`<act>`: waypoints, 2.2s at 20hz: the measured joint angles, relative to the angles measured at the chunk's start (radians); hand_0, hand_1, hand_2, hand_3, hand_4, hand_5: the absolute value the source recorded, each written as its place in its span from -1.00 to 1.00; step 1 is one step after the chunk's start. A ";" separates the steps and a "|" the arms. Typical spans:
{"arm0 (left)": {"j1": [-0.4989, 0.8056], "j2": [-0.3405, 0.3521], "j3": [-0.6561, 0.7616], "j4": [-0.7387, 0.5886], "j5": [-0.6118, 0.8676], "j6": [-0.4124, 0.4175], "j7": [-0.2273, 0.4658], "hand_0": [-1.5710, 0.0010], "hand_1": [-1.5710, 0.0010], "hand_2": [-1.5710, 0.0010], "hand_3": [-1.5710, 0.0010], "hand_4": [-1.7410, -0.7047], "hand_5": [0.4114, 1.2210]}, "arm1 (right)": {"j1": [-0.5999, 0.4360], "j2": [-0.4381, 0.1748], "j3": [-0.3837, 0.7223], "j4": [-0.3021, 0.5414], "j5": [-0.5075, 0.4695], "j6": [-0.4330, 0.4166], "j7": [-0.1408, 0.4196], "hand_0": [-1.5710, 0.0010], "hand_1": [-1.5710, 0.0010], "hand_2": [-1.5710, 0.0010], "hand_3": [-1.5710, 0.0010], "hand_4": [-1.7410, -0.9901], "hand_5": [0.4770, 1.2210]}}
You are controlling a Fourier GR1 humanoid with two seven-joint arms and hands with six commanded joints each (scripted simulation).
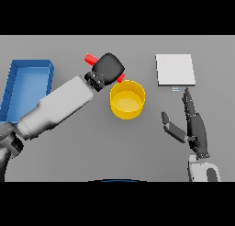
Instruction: Pick up the red beaker and tilt it to pour out 1 green nut into yellow bowl. Pick up the yellow bowl and place it on the metallic measuring scale.
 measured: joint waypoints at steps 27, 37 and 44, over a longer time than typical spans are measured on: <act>-0.418 -0.012 -0.362 0.226 -0.173 -0.032 -0.233 -1.00 -1.00 -0.78 -0.92 -0.87 1.00 | -0.011 -0.003 0.010 0.025 0.084 -0.057 -0.006 1.00 1.00 1.00 1.00 0.44 -0.69; -0.557 0.131 -0.028 0.494 0.142 0.032 -0.103 -1.00 -1.00 -0.98 -0.74 -0.98 1.00 | -0.017 0.008 0.009 0.033 0.022 -0.014 -0.021 1.00 1.00 1.00 1.00 0.42 -0.69; -0.385 0.309 0.278 0.527 0.522 0.187 -0.030 -1.00 -1.00 -1.00 -0.82 -1.00 1.00 | -0.041 -0.013 -0.001 0.056 0.011 0.000 -0.045 1.00 1.00 1.00 1.00 0.37 -0.70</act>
